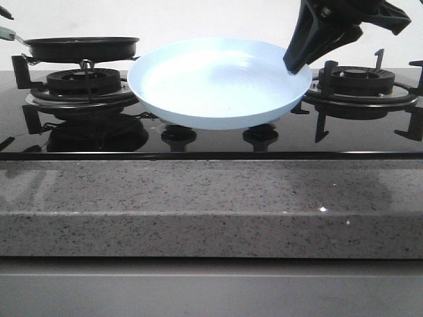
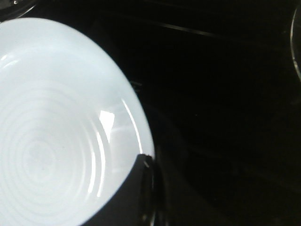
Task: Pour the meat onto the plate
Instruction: 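Grasp the pale green pan handle with the left gripper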
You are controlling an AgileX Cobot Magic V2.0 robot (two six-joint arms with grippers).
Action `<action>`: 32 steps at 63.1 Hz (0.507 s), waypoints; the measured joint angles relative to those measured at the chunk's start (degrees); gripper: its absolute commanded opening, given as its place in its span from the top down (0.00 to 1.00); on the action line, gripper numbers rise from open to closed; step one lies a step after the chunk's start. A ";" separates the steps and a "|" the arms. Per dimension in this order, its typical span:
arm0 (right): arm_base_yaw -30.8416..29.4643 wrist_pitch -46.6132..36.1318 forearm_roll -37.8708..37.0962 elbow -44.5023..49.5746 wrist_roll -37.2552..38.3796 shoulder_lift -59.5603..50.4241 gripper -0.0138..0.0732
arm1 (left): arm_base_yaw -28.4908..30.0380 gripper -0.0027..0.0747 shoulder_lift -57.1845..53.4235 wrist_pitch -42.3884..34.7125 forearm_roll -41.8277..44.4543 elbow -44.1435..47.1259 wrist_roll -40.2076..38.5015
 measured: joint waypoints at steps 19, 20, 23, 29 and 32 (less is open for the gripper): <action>0.00 0.00 0.00 0.00 0.00 0.00 0.91 | 0.00 0.78 0.00 0.00 -0.11 0.00 0.00; 0.00 0.00 0.00 0.00 0.00 0.00 0.91 | 0.00 0.78 0.00 0.00 -0.12 0.00 0.00; 0.00 0.00 0.00 0.00 0.00 0.00 0.91 | 0.00 0.79 0.00 0.00 -0.64 0.00 0.00; 0.00 0.00 0.00 0.00 0.00 0.00 0.91 | 0.00 0.79 0.00 0.00 -1.39 -0.14 0.00; 0.00 0.00 0.00 0.00 0.00 0.00 0.91 | 0.00 0.79 0.00 0.08 -1.50 -0.14 0.00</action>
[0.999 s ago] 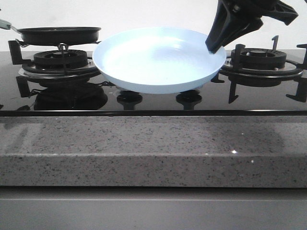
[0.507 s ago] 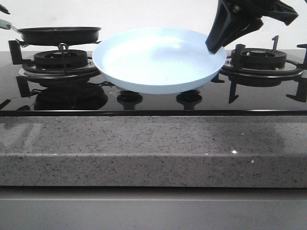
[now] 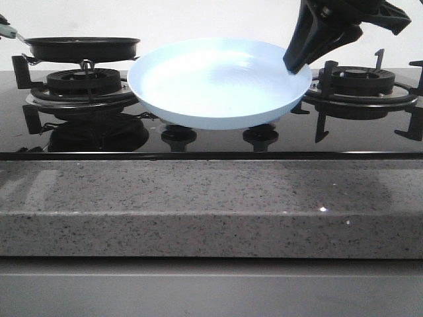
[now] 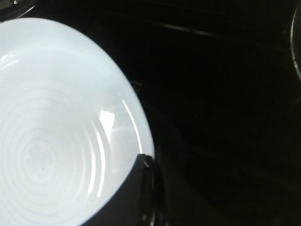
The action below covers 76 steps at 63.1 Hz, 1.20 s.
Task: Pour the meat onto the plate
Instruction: 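Grasp the pale green pan handle with the left gripper, then lift the black pan with the left gripper over the raised plate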
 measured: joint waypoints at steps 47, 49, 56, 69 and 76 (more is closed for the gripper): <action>0.00 0.00 0.00 0.00 -0.09 0.00 0.91 | 1.60 0.99 0.00 5.23 -3.37 -0.17 -0.14; 0.00 0.00 0.00 0.00 -0.09 0.00 0.91 | 1.88 0.99 0.00 5.98 -3.77 -0.17 0.12; 0.00 0.00 0.00 0.00 -0.09 0.00 0.91 | 3.28 0.99 0.00 7.58 -4.65 -0.17 0.78; 0.00 0.00 0.00 0.00 -0.09 0.00 0.91 | 4.65 0.99 0.00 11.28 -9.06 -0.17 2.35; 0.00 0.00 0.00 0.00 -0.09 0.00 0.91 | 4.65 0.99 0.00 13.34 -10.18 -0.45 3.35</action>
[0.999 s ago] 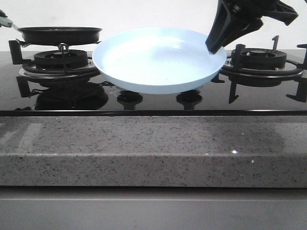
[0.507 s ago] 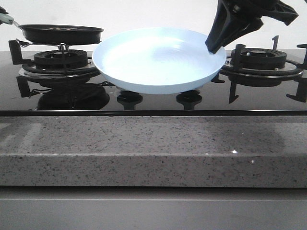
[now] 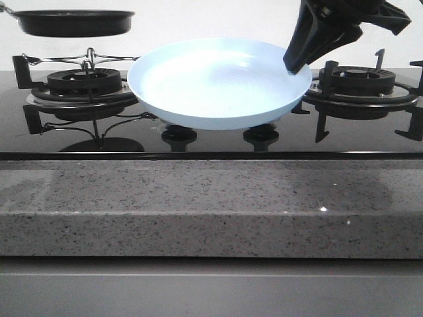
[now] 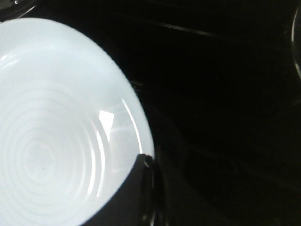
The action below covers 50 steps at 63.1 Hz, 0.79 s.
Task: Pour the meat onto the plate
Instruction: 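Lift the black pan with the left gripper over the raised plate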
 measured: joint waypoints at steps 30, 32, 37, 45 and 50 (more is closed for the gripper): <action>0.00 0.00 0.00 0.00 0.00 0.00 0.91 | -5.73 0.99 -9.88 2.69 0.33 0.00 4.04; 0.00 0.00 0.00 0.00 0.00 0.00 0.91 | -6.79 0.99 -10.54 2.69 0.62 0.00 4.17; 0.00 0.00 0.00 0.00 0.00 0.00 0.91 | -9.42 0.99 -11.76 1.70 1.74 0.00 5.04; 0.00 0.00 0.00 0.00 0.00 0.00 0.91 | -13.88 0.99 -13.15 -0.60 4.29 0.00 6.82; 0.00 0.00 0.00 0.00 0.00 0.00 0.91 | -15.85 0.99 -13.74 -2.38 5.37 0.00 7.97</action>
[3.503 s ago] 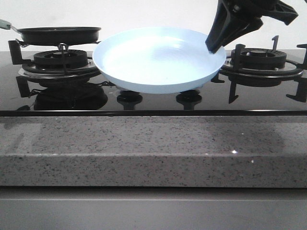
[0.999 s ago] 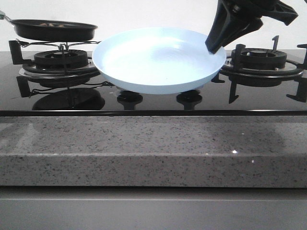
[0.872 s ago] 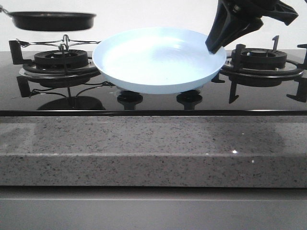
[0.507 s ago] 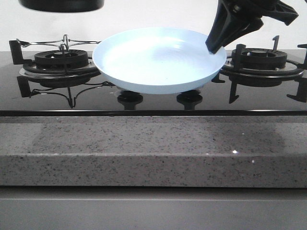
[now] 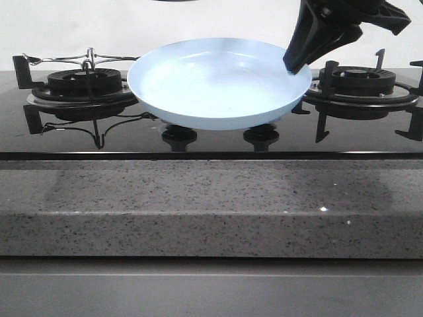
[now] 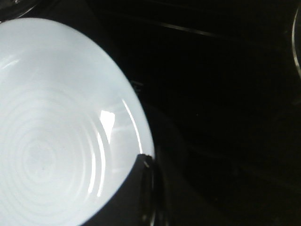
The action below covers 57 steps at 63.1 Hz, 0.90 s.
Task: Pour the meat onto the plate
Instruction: 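Lift the black pan with the left gripper over the raised plate, then tilt the pan with the left gripper, pouring meat onto the plate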
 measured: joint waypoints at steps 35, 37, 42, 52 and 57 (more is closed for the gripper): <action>0.00 0.00 0.00 0.00 0.00 0.00 0.91 | -10.17 0.99 -1.87 -5.79 2.43 0.00 16.47; 0.00 0.00 0.00 0.00 0.00 0.00 0.91 | -10.43 0.99 -2.44 -6.63 2.99 0.00 17.29; 0.00 0.00 0.00 0.00 0.00 0.00 0.91 | -10.44 0.99 -3.89 -7.74 3.70 0.00 19.74; 0.00 0.00 0.00 0.00 0.00 0.00 0.91 | -10.52 0.99 -6.18 -8.17 4.34 0.00 24.39; 0.00 0.00 0.00 0.00 0.00 0.00 0.91 | -11.40 0.99 -6.97 -8.17 5.24 0.00 26.05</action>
